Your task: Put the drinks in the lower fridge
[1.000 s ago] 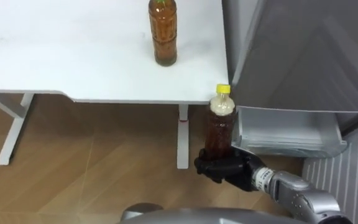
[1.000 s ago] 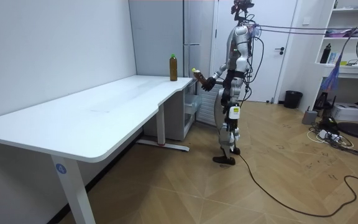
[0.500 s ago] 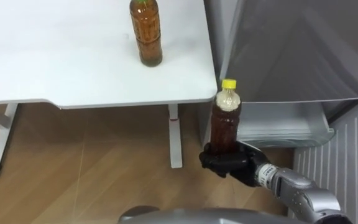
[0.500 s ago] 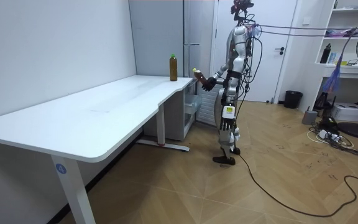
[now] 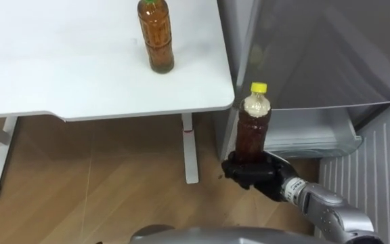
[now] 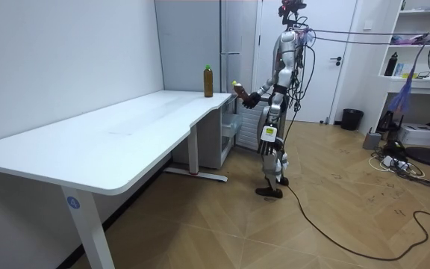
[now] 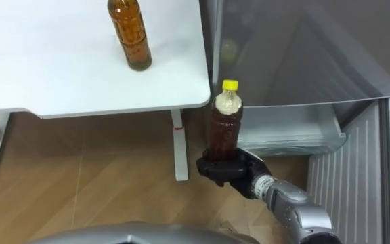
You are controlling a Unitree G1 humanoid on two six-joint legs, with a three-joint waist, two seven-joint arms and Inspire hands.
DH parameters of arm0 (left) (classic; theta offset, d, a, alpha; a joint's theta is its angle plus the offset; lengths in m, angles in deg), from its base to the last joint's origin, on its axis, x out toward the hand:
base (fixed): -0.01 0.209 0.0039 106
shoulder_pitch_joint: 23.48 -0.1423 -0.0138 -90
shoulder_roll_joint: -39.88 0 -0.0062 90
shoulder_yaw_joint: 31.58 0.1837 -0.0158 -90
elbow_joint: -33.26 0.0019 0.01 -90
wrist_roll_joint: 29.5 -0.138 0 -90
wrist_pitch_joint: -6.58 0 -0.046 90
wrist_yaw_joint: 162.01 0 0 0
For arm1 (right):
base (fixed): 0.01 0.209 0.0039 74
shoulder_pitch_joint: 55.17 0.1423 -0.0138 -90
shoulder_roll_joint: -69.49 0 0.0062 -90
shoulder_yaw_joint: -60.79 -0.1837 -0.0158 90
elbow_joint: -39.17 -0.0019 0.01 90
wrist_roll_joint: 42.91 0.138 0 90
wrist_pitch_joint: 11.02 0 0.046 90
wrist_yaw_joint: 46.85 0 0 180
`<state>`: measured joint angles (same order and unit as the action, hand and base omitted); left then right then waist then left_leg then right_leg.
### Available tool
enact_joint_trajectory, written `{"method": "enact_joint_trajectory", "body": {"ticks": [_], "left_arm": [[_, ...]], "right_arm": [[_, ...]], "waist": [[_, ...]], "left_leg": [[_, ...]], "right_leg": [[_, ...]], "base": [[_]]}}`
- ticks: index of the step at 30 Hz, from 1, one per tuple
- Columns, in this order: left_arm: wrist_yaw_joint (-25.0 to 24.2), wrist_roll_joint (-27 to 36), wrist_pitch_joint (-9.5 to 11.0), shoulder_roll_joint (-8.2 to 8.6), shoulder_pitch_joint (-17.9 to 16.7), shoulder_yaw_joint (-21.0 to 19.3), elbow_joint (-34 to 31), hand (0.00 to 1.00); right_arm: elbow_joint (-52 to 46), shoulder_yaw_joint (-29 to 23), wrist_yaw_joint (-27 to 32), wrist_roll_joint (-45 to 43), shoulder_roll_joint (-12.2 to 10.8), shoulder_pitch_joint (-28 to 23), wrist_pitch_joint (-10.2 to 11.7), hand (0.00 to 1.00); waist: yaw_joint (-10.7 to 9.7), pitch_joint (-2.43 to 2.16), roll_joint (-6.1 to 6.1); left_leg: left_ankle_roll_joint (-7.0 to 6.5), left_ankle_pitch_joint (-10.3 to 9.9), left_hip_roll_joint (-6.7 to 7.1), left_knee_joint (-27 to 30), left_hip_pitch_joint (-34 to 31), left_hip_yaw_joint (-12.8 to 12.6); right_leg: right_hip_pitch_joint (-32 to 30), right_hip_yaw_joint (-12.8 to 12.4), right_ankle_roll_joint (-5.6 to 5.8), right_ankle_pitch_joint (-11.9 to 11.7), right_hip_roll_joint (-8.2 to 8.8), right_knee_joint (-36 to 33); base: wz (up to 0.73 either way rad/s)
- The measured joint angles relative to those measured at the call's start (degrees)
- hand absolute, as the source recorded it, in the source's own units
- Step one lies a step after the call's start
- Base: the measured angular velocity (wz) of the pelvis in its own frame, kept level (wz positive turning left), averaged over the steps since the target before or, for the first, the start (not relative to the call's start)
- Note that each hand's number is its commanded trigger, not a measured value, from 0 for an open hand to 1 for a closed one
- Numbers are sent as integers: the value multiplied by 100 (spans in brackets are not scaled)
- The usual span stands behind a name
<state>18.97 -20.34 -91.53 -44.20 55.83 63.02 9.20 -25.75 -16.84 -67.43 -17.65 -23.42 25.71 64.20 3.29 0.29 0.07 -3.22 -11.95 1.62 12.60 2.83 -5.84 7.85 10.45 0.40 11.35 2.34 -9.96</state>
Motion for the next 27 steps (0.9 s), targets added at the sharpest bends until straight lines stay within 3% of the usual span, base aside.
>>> {"method": "enact_joint_trajectory", "body": {"ticks": [7, 19, 22, 27], "left_arm": [[6, -30, 105, 4, -12, 11, -59, 0], [130, -245, 102, 12, -75, 6, -79, 0], [137, -205, 101, 23, -89, 10, -81, 0], [248, -213, 96, 60, -208, 124, -81, 0]], "right_arm": [[238, -21, 371, 688, -19, 1, 105, 100], [645, -26, 962, 1356, -78, -2, 211, 100], [642, -31, 1114, 2163, -100, -4, 233, 100], [621, -27, 1614, 3886, -172, 1, 464, 100]], "waist": [[-16, 6, 4], [-31, 8, -35], [-56, 20, -7], [-126, 23, 40]], "left_leg": [[0, 0, 0, -55, 61, -23], [0, 1, 2, -84, 85, -60], [-3, -4, 1, -88, 83, -56], [-9, -8, 1, -94, 72, -40]], "right_leg": [[-34, -18, 0, -2, -1, 0], [-24, -93, 1, -2, -9, 23], [9, -33, 2, -2, -6, 30], [17, -19, 4, -1, -5, 15]], "base": [[-2], [-2], [2], [3]]}}
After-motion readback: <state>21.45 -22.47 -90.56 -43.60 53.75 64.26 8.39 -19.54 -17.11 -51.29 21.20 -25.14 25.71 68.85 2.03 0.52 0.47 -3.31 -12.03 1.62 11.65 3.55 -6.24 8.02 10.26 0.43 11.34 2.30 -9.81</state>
